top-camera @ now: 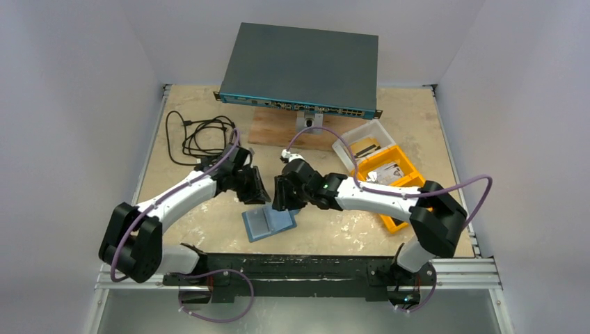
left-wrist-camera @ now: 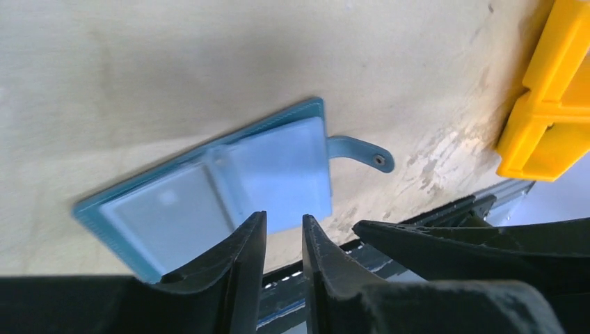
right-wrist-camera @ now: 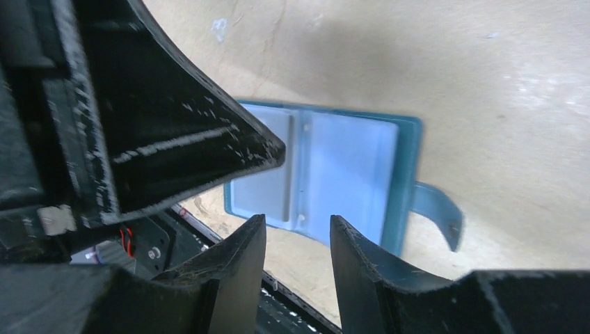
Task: Take the credit cards out of the card holder
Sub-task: Remove the credit card from the card holder.
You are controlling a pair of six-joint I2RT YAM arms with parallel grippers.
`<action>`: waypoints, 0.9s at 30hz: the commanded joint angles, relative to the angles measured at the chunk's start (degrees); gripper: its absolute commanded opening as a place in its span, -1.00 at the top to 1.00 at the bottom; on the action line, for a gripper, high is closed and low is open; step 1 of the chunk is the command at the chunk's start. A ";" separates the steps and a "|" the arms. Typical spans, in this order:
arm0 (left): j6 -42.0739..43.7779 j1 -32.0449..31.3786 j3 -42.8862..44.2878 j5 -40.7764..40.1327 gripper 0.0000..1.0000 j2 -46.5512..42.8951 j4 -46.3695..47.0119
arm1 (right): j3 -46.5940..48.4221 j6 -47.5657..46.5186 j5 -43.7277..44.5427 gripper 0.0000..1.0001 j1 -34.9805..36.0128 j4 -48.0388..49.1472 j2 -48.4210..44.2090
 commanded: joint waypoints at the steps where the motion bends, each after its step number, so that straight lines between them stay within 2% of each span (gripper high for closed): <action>1: 0.53 4.06 -3.87 -4.06 0.56 -6.22 -4.10 | 4.00 -1.29 -3.21 0.22 1.70 2.53 3.71; 5: 0.54 6.94 -8.09 -4.91 0.71 -10.11 -4.70 | 5.37 -1.49 -6.26 0.23 1.75 4.15 8.03; 11: -0.29 7.22 -11.62 -6.18 0.86 -11.54 -4.69 | 6.59 -1.47 -9.68 0.24 1.83 6.34 13.13; 17: -2.28 7.38 -13.89 -10.00 0.98 -13.10 -6.10 | 9.92 -3.31 -4.43 0.23 3.34 2.41 15.57; 19: -2.77 7.80 -13.96 -11.70 0.91 -14.30 -7.47 | 11.95 -4.16 -1.29 0.22 4.53 -0.26 16.50; 24: -3.40 9.23 -12.65 -15.35 0.50 -17.73 -11.14 | 16.52 -5.36 6.05 0.18 7.39 -5.49 19.12; 27: -3.05 10.20 -11.56 -15.99 0.39 -18.47 -12.33 | 18.54 -5.80 9.04 0.14 8.55 -8.03 20.91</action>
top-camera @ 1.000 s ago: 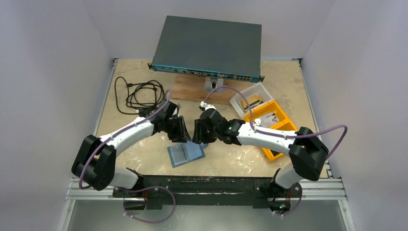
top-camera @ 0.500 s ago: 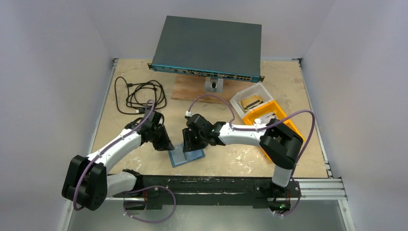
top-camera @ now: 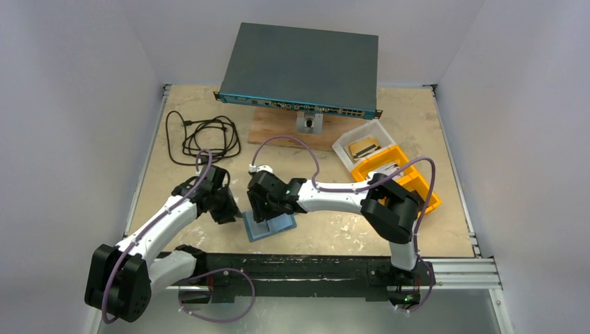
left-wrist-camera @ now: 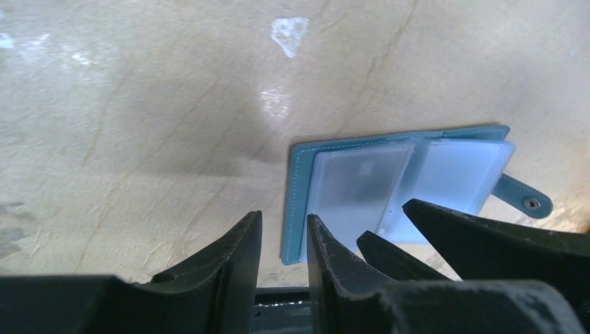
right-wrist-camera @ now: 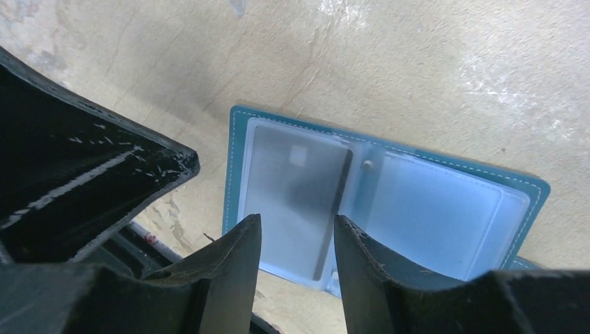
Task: Take the credit cards out of the card holder
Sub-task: Remove the credit card from the card holder.
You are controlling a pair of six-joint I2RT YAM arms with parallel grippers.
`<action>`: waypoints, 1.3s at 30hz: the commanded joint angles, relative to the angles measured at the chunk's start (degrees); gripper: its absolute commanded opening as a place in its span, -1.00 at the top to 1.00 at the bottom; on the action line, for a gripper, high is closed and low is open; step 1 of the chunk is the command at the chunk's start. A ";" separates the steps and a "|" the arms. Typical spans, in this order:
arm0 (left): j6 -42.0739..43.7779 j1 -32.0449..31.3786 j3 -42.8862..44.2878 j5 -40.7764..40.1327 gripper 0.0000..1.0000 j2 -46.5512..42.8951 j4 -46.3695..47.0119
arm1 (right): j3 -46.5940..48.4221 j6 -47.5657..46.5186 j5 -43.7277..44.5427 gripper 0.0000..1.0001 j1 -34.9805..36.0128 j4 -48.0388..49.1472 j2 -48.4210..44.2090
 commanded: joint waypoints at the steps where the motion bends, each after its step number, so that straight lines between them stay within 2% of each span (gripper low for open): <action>1: -0.57 1.56 2.55 -3.10 0.39 -1.35 -2.81 | 4.19 -2.03 7.55 0.13 1.73 -5.38 2.20; 10: 0.07 1.98 4.37 -2.11 0.38 -1.09 -2.96 | 7.28 -2.24 8.27 0.13 2.60 -8.61 7.55; 17: 1.68 1.98 3.39 1.72 0.39 0.78 -0.47 | 4.45 -0.52 4.80 0.55 2.06 -7.01 7.56; 21: 2.70 1.89 2.80 4.80 0.50 2.54 1.75 | 2.04 0.33 2.15 0.66 1.06 -4.48 6.48; 28: 3.84 1.14 2.76 9.70 0.72 5.14 5.37 | -2.31 1.42 -3.45 0.68 -1.29 1.37 4.66; 39: 3.08 -2.77 1.91 12.38 0.49 11.61 10.58 | -9.40 3.77 -13.51 0.70 -5.42 10.88 2.75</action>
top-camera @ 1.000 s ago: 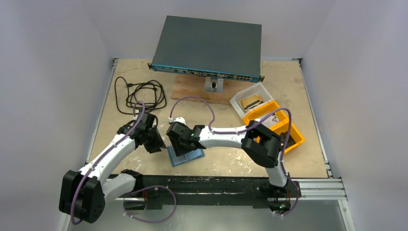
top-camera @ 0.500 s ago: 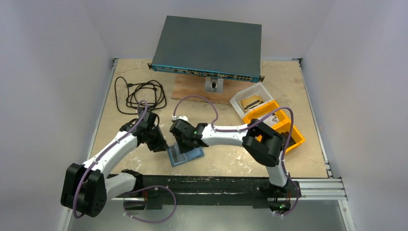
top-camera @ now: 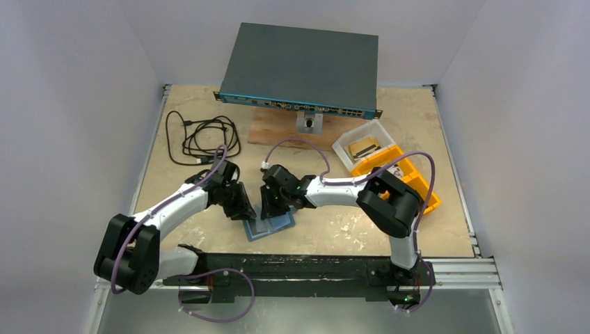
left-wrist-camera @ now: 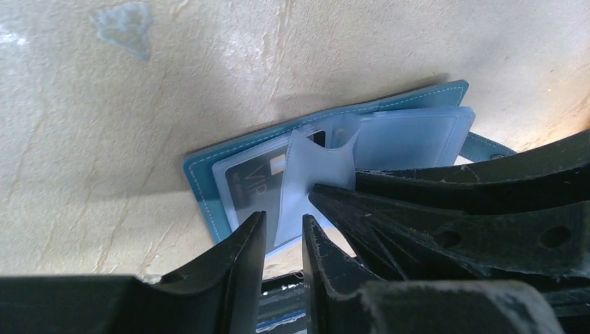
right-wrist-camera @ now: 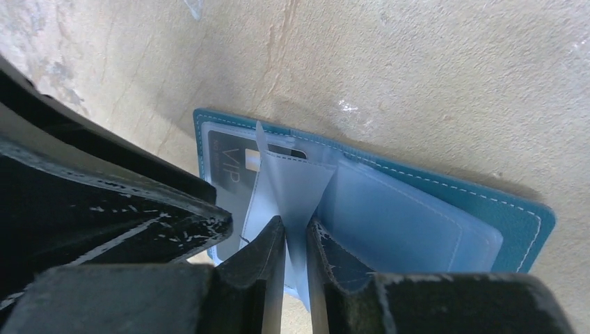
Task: Take the credit cards out of the card holder
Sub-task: Remove the credit card from the card holder.
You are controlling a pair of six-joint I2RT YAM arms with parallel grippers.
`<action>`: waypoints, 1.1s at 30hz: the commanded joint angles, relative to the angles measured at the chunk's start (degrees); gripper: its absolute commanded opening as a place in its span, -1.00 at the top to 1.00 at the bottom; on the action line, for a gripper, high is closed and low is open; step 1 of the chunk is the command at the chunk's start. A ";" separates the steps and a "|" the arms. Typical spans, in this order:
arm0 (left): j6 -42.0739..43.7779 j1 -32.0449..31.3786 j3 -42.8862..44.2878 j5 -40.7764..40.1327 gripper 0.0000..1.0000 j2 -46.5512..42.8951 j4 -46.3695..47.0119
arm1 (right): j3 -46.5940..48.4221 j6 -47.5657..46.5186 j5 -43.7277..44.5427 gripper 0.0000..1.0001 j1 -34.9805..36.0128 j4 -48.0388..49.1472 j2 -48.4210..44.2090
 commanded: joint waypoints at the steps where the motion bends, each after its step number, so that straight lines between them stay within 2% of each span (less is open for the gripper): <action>1: 0.27 -1.26 -0.62 2.09 0.48 2.28 4.49 | -3.74 1.13 -3.71 0.70 -0.95 2.42 0.84; 10: -0.27 -3.05 -0.87 0.72 0.48 6.21 5.57 | -7.03 2.76 -7.25 0.71 -2.95 6.80 0.53; 12: -0.47 -3.36 -0.89 0.37 0.55 6.80 5.75 | -7.18 2.88 -7.26 0.70 -3.02 6.97 0.00; 17: -1.07 -3.56 -0.90 -0.82 0.80 7.03 5.71 | -6.63 2.75 -6.86 0.48 -3.11 6.52 -2.77; 22: -0.95 -3.57 -0.49 -1.15 0.96 7.15 5.46 | -5.21 2.20 -5.42 0.29 -3.22 4.38 -6.42; 33: 0.02 -4.95 1.82 2.22 1.00 7.55 8.02 | -3.79 1.51 1.22 0.22 -3.27 -1.37 -12.91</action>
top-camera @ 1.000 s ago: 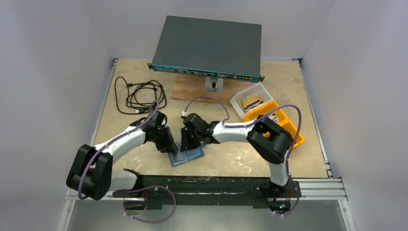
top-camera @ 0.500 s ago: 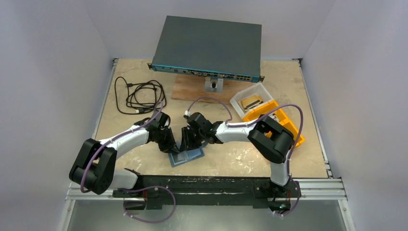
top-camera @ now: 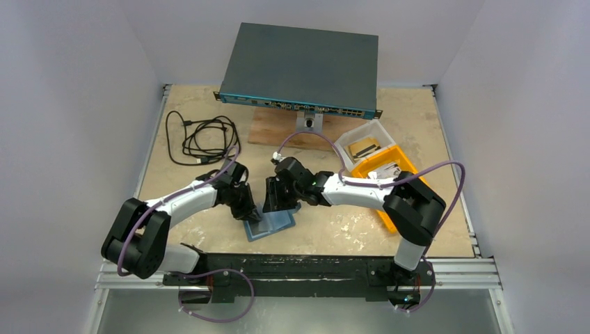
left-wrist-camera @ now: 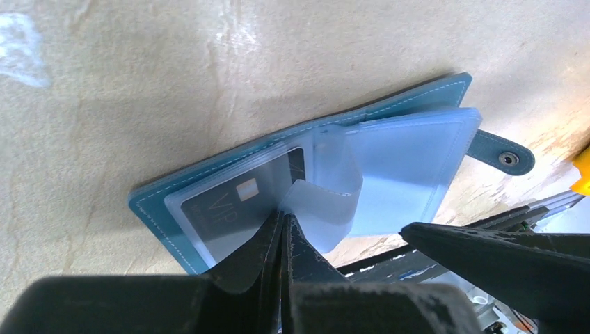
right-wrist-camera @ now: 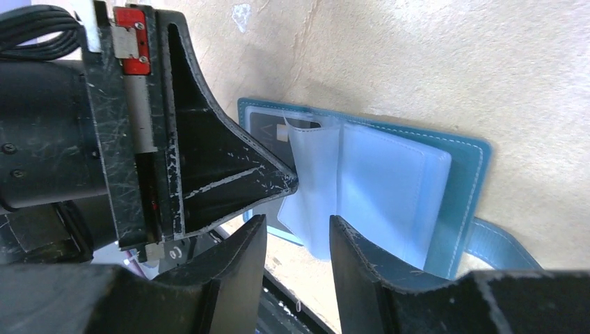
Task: Take the credit cards out of the card holder
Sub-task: Remove the credit card from the card holder.
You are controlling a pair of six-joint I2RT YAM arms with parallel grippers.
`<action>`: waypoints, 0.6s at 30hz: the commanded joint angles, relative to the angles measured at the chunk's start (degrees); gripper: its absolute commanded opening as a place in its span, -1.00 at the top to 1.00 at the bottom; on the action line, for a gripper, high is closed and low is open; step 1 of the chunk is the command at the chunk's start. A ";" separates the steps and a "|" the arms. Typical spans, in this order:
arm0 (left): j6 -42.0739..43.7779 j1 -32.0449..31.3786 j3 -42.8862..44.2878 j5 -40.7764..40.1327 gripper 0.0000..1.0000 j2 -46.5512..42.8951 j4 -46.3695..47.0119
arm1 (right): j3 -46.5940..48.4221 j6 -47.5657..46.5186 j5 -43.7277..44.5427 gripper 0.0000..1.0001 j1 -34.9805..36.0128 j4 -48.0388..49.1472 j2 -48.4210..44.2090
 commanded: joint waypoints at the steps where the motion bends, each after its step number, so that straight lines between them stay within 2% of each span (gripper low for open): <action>1: 0.68 -1.57 2.62 0.59 1.00 0.64 2.52 | 1.79 -1.34 4.57 0.22 -0.02 -3.44 -3.55; 18: -0.23 -5.70 10.35 4.22 1.00 7.11 5.12 | -1.46 -0.72 9.89 0.23 -0.49 -6.49 -8.88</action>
